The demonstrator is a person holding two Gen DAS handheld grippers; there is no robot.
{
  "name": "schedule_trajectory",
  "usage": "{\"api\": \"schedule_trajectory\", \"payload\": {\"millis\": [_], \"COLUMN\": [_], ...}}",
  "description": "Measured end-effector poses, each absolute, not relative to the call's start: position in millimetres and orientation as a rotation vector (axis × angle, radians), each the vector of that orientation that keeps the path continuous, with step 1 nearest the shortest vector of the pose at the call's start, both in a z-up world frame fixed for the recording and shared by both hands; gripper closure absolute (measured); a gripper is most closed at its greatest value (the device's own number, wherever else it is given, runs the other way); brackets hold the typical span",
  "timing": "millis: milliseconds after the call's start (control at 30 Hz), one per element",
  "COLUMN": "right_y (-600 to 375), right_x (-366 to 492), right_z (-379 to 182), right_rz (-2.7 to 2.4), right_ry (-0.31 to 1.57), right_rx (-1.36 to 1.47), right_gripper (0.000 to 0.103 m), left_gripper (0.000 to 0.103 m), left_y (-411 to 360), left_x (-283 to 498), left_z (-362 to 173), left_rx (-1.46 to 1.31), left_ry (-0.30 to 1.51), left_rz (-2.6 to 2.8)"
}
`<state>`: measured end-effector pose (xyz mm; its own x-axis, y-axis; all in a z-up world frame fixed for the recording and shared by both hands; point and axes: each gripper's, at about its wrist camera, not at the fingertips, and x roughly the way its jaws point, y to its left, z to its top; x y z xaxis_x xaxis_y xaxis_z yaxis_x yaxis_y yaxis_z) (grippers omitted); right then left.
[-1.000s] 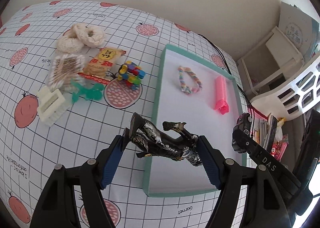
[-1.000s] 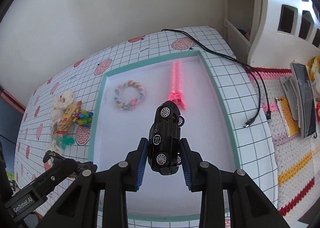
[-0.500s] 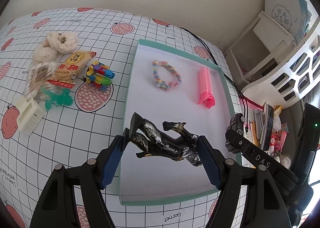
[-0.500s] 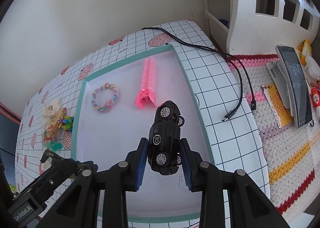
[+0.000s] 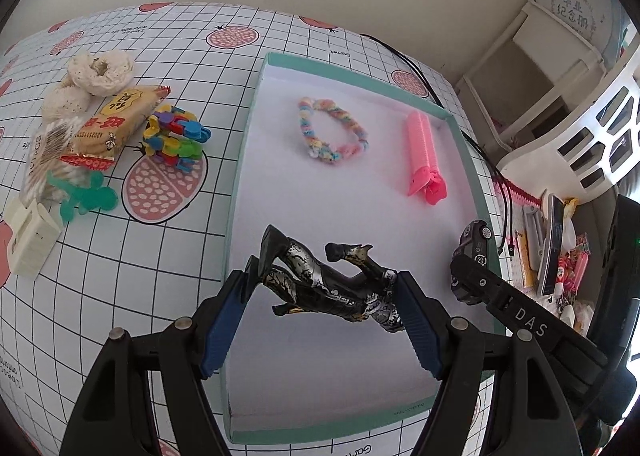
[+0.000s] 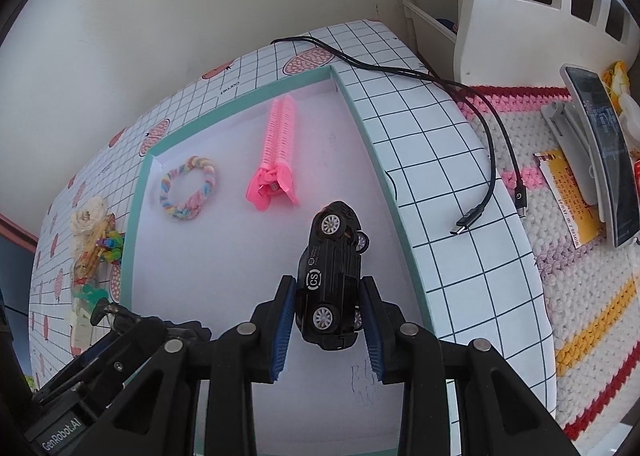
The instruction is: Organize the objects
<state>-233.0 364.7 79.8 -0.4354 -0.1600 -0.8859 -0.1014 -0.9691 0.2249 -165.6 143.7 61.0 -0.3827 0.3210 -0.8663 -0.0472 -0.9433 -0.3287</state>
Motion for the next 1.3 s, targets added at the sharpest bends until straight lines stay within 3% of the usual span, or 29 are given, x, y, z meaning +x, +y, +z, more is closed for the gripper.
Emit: {"api": "schedule_trajectory", "payload": {"millis": [1133, 1300], "right_y": [367.1, 365.2], "right_x": [-236.0, -234.0], "right_z": [73.8, 78.0], "right_rz": [-2.625, -2.634], "right_ry": [-0.385, -0.371], "right_rx": [1.63, 1.611], "right_gripper": [0.068, 0.062], "left_gripper": [0.027, 0.027], "left_y": [165.0, 165.8], "left_x": [-182.3, -183.0], "left_z": [48.5, 54.4], "left_rx": [-1.616, -1.604], "left_ry": [-0.34, -0.342], "left_rz": [2.387, 2.388]}}
